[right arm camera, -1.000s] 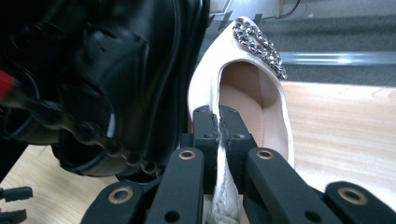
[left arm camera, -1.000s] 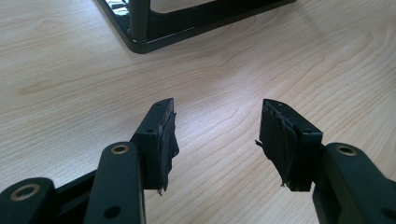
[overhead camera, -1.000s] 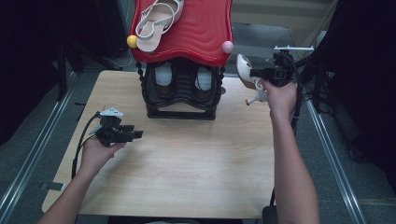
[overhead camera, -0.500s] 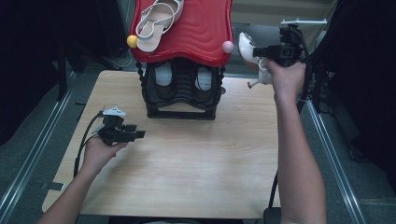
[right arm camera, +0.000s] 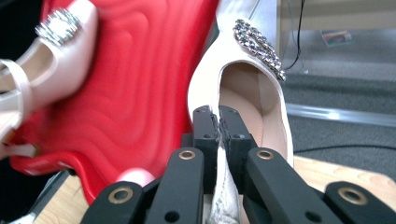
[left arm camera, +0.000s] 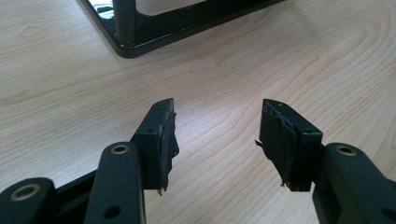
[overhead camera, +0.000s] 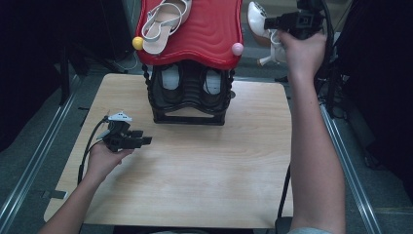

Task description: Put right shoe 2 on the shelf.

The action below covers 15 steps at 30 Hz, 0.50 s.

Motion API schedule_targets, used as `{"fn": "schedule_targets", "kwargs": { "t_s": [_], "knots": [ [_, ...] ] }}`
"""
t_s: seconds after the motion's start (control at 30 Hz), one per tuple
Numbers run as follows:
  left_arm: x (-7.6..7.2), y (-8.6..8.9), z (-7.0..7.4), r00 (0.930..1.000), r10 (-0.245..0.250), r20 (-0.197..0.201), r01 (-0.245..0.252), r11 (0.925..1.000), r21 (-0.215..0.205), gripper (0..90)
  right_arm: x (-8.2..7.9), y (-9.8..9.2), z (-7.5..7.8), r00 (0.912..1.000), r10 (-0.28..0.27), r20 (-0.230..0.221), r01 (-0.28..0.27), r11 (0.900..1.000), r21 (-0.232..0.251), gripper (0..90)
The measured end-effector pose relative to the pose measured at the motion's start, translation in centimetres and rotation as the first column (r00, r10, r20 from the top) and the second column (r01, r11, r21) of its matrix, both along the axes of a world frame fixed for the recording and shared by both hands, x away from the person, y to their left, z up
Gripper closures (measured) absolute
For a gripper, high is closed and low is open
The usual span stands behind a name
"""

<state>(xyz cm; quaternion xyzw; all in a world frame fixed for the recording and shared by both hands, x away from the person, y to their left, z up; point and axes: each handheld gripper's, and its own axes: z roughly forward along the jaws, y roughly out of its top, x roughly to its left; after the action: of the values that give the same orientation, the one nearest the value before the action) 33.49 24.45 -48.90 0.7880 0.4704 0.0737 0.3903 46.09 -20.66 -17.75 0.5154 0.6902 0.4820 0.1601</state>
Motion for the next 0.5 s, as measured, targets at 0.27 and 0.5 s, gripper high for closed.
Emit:
{"fn": "schedule_targets", "kwargs": {
  "t_s": [0.27,0.5],
  "knots": [
    [0.0,0.0,0.0,1.0000,-0.002,0.001,0.002,1.0000,0.006,46.1,-0.4,2.3,3.5,0.9976,0.020,0.066,-0.021,1.000,0.012,88.2],
    [0.0,-0.1,0.0,1.0000,-0.007,0.003,0.007,0.9999,0.009,46.1,0.4,5.3,4.3,0.9949,0.050,0.087,-0.052,0.999,0.017,88.2]
  ]
}}
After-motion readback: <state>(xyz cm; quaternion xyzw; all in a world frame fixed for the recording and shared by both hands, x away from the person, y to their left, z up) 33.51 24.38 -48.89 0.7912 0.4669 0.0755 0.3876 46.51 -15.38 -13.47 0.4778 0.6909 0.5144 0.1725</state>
